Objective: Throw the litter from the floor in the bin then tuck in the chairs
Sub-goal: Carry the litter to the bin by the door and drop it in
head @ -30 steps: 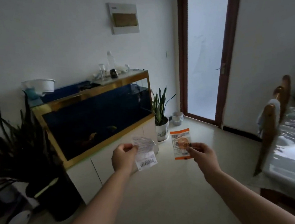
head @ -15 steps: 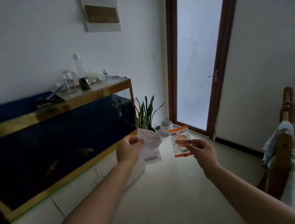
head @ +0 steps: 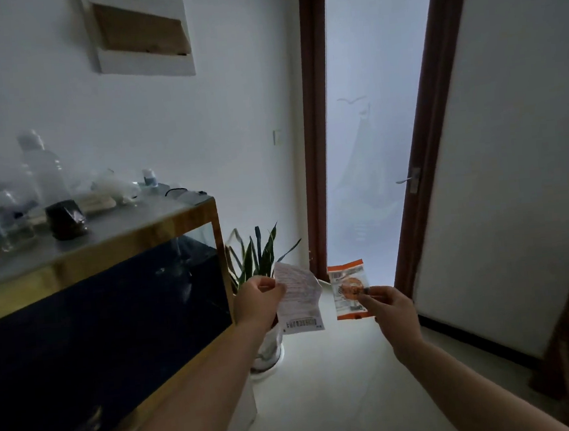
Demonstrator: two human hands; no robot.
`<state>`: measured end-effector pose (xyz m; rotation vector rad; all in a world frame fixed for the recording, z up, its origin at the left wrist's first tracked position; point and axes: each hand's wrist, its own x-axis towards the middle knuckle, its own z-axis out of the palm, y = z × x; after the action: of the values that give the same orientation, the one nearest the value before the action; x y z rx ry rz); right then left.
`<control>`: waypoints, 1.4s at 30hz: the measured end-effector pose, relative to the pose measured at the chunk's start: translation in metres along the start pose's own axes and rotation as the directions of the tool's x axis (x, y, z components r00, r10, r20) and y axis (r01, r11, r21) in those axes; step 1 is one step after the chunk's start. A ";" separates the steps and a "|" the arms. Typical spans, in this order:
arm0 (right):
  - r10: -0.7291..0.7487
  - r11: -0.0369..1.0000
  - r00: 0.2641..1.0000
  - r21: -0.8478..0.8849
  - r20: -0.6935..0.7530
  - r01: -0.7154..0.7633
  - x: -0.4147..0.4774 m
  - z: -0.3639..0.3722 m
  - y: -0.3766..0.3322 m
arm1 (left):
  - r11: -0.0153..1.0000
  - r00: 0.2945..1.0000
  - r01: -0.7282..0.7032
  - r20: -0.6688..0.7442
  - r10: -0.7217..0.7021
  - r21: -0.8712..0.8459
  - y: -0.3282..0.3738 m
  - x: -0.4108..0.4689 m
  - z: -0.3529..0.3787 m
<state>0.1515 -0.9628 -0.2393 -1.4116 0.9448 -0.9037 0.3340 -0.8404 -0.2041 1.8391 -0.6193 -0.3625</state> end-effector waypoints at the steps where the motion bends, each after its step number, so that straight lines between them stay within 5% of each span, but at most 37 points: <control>1: -0.012 1.000 1.000 0.001 -0.010 0.012 0.023 0.005 -0.003 | 1.000 1.000 0.002 0.008 -0.002 0.013 0.003 0.025 0.008; 11: 0.022 1.000 0.998 -0.008 -0.061 -0.023 0.237 0.005 0.019 | 0.996 1.000 0.014 0.027 -0.016 0.084 0.015 0.217 0.128; 23: 0.057 0.996 0.992 -0.069 0.117 -0.049 0.498 -0.018 0.021 | 0.991 0.995 0.094 -0.027 -0.092 0.094 0.044 0.396 0.284; 42: 0.215 0.972 0.968 -0.122 0.126 -0.200 0.818 0.095 0.091 | 0.946 0.956 0.293 -0.040 -0.290 0.139 -0.017 0.724 0.387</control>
<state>0.5454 -1.6861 -0.3322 -1.4164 1.0271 -0.5985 0.7248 -1.5535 -0.3177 2.0765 -0.3661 -0.5062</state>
